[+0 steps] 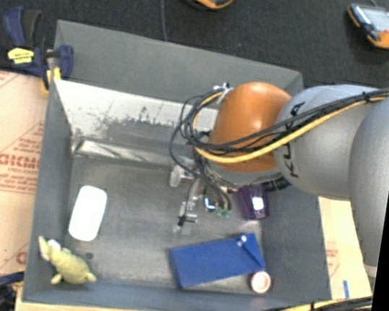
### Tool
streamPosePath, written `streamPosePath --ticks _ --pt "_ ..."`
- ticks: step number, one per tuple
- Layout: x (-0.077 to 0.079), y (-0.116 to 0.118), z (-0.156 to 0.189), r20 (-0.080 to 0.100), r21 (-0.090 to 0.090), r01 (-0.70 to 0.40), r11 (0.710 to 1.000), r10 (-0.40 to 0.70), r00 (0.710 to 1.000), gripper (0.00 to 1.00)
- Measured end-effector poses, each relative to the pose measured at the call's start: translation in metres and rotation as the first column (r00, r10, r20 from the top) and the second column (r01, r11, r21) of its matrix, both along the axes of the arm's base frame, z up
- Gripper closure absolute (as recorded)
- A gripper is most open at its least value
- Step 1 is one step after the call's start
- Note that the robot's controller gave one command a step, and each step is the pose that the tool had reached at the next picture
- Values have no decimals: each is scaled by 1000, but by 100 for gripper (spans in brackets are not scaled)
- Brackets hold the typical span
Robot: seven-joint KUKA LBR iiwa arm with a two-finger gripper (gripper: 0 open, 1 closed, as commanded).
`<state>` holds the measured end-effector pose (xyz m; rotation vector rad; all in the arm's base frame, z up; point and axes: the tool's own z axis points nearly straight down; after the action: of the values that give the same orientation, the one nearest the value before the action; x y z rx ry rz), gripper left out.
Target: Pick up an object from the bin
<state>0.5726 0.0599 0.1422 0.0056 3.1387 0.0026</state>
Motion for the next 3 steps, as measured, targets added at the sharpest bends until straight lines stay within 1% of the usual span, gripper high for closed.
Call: streamPosePath --ticks 1,2,3 --pt "0 0 0 0 0 0 1000 0 1000 0" --pt "-31 -38 60 -4 0 5 1000 -5 1000 0" --pt "-42 -46 101 1 1 52 999 -52 999 0"
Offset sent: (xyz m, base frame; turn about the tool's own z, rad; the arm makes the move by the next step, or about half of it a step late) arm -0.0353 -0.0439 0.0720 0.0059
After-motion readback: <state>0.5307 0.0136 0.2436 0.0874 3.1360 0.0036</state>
